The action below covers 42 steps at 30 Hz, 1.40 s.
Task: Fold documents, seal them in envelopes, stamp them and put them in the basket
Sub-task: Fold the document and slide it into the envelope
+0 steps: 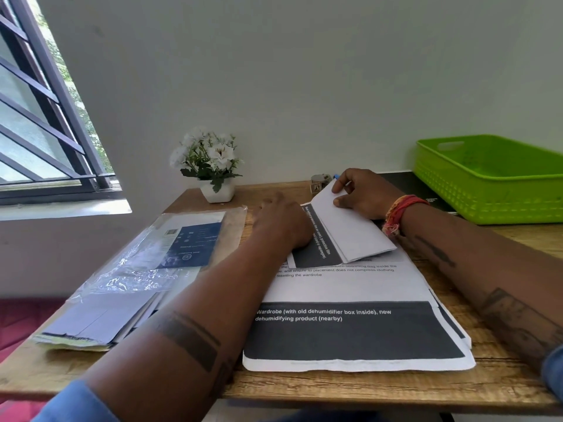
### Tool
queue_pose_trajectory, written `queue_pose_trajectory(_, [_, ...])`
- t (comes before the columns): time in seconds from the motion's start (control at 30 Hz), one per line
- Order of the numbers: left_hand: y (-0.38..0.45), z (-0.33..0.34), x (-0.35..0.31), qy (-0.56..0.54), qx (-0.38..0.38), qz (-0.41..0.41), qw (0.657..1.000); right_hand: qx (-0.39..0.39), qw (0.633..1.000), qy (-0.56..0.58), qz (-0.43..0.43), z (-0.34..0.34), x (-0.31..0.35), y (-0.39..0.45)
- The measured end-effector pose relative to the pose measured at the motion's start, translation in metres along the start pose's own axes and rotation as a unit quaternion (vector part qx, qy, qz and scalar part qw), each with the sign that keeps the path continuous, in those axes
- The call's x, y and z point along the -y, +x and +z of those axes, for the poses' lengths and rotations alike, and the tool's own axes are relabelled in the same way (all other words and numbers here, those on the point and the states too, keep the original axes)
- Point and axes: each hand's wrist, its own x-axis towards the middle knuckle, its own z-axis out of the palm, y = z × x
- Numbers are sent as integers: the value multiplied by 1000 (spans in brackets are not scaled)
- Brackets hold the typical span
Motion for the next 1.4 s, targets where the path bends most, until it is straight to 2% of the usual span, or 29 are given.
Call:
queue_pose_trajectory(0.17, [-3,-3,-2,-4,33,-6,999,5,1000,-6,0,1,0,0])
queue_pose_trajectory(0.37, [-8,-7,-5,-3,48,-9,999,-4,999,43,19,-1,3,-1])
queue_pose_trajectory(0.53, [-9,-8,-6,-43,57,-14,997,3,967,252,45,-5,17,-6])
queue_pose_trajectory(0.6, [-13,-13,-7,-73,56,-21,996,4,958,282,49,-5,21,-6])
queue_pose_trajectory(0.73, [-14,-17,-9,-109,56,-12,992,39,963,262,47,0,30,-11])
queue_pose_trajectory(0.87, [-3,-3,-4,-64,56,5,996,43,967,240,67,5,38,-13])
queue_pose_trajectory(1.07, [3,5,-6,-88,34,27,995,31,935,337,107,3,34,-15])
queue_pose_trajectory(1.13, [1,3,-6,-91,33,37,995,34,913,386,127,3,36,-17])
queue_pose_trajectory(1.23, [-3,-1,-6,-75,52,32,995,30,893,431,128,5,40,-20])
queue_pose_trajectory(1.3, [-4,-3,-6,-56,66,30,996,28,900,422,102,12,42,-22])
queue_pose_trajectory(1.4, [-6,-7,-6,-17,99,26,995,46,949,312,29,25,40,-26])
